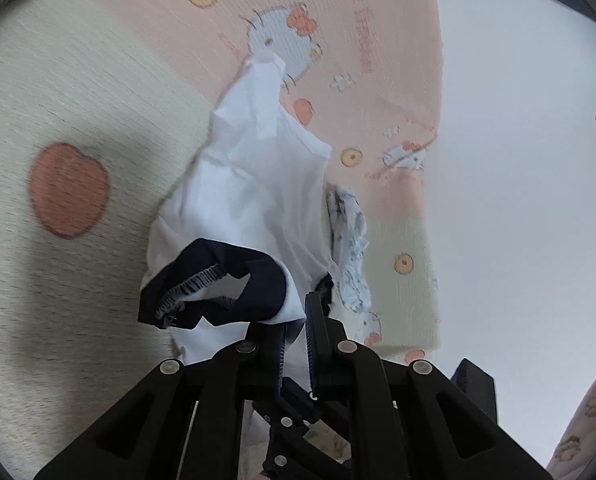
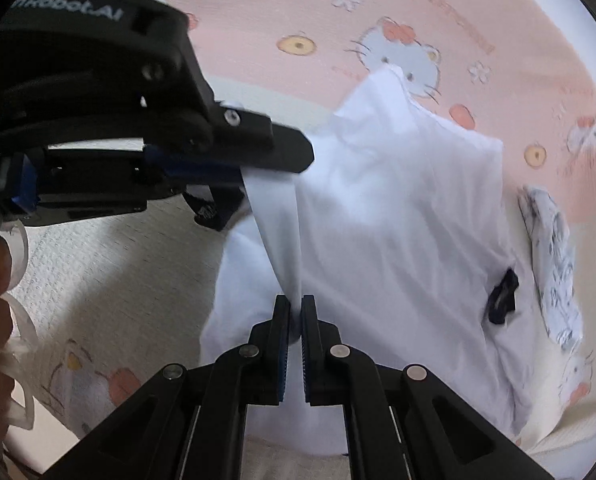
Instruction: Fold clothes
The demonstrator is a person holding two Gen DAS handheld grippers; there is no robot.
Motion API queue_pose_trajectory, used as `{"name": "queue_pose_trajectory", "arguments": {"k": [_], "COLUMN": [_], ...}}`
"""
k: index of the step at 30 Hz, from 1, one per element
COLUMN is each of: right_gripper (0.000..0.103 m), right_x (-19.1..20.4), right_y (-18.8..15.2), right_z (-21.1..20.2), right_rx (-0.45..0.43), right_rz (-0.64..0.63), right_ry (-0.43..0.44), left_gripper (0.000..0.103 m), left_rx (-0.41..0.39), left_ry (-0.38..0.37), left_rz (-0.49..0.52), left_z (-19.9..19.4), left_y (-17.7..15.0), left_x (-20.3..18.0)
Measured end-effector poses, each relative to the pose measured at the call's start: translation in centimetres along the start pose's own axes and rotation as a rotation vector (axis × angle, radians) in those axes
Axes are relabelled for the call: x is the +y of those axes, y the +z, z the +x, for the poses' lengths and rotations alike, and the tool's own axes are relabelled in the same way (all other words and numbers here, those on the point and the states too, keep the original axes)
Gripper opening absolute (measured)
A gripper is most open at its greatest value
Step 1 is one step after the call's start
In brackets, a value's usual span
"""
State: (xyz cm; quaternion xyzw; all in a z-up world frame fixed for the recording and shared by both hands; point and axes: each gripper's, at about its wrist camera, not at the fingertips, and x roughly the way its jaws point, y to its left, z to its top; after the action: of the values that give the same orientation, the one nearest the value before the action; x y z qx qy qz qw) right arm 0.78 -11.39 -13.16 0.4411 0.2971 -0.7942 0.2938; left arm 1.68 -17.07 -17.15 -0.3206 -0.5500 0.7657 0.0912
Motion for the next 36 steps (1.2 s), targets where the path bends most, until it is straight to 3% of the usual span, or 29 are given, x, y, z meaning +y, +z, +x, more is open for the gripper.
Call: {"name": "queue_pose_trajectory", "arguments": {"k": [5, 12, 19, 22, 24, 26, 27, 33, 36], "right_gripper": [0.002, 0.003, 0.005, 0.025, 0.057, 0.059, 0.059, 0.059, 0.061], "right_x": [-2.3, -5.3, -5.2, -5.4, -5.4, -5.4, -5.6, -7.4, -8.0], "right_y": [-1.1, -3.1, -3.4, -3.5, -3.5, -3.6, -3.7, -3.9, -3.9], "right_z": [1.0, 2.9, 2.6, 2.4, 2.2, 1.9, 1.7, 0.6, 0.2], "right_rx": [0.052, 0.118, 0.110, 0.110, 0.116, 0.126, 0.122, 0.087, 0.066], "right_rz": [0.096, 0.220, 0.143, 0.124, 0.095, 0.060, 0.060, 0.136, 0.162], "right_ry": [0.062, 0.149, 0.171, 0.190, 0.188, 0.181, 0.181, 0.225, 0.230], "left_gripper": [0.008, 0.007, 0.007, 0.008, 0.019, 0.057, 0.061, 0.063, 0.063], "left_rx": [0.041, 0.132, 0.094, 0.052, 0.047, 0.043, 0.041, 0.030, 0.024], "left_ry": [0.038, 0.145, 0.103, 0.139, 0.137, 0.136, 0.135, 0.134, 0.167], "left_rz": [0.017, -0.055, -0.154, -0.142, -0.134, -0.126, -0.121, -0.108, -0.086], "left_z": [1.7, 4.3, 3.7, 2.9, 2.5, 2.1, 1.9, 0.6, -0.2], "left_y": [-0.1, -0.6, -1.3, -1.4, -1.4, -1.5, -1.5, -1.7, -1.8], "left_x": [0.0, 3.0, 4.9, 3.9, 3.1, 2.2, 1.8, -0.2, -0.4]}}
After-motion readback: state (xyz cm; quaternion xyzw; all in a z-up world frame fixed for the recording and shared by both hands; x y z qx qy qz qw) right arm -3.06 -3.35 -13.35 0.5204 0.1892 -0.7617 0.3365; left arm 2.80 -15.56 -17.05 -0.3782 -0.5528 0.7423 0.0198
